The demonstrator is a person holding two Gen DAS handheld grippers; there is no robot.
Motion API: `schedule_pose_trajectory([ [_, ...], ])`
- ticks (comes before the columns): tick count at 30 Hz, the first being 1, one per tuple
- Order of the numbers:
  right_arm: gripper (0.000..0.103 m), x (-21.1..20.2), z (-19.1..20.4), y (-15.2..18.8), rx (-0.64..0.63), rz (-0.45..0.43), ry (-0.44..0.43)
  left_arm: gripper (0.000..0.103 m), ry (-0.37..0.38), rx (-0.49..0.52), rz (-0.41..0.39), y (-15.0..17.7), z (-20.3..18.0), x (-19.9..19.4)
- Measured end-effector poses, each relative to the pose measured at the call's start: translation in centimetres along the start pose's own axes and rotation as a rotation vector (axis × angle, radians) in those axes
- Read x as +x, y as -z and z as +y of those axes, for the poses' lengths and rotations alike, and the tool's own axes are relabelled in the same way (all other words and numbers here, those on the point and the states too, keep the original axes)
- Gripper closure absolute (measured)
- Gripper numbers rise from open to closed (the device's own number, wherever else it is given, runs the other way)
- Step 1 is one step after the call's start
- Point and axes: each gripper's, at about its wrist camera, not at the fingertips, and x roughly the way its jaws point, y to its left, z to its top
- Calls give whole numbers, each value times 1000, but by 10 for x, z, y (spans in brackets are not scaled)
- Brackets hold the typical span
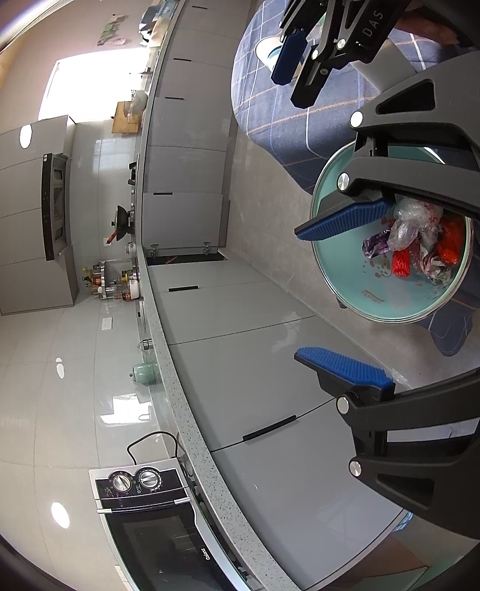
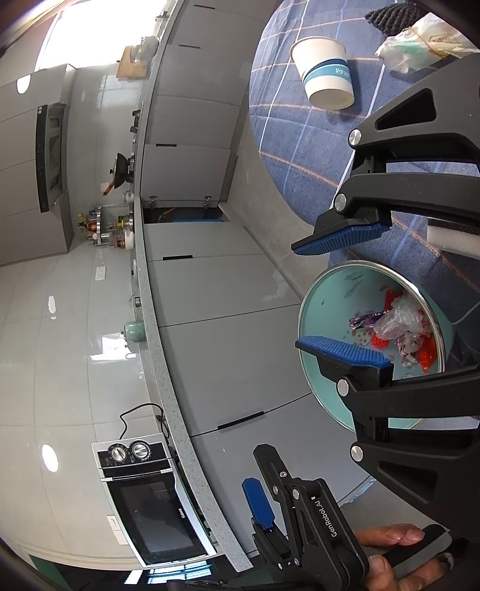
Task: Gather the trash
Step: 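Move both open tools back over the trash on the table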
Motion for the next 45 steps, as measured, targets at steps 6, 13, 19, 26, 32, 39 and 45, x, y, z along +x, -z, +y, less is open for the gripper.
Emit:
schedule_pose_trajectory([
  [6,52,-4,-3,2,2,-6,12,29,-5,-6,-4,0,1,-1],
  [13,40,-13,-5,3,2,-20,35,12,-20,-16,-11,0,1,-2],
  [19,38,-20,-12,7,11,-21,57,8,-14,-8,-8,2,-5,-5],
  [26,37,-36,-20,14,10,-19,100,7,-5,-15,-2,4,-10,-5],
  [32,34,-63,-40,23,23,-23,164,6,41,21,13,11,-36,-6],
  [39,33,-104,-71,42,54,-23,260,6,123,89,30,21,-83,-10],
  [45,32,-136,-103,62,109,-23,344,6,175,143,35,26,-115,-16],
])
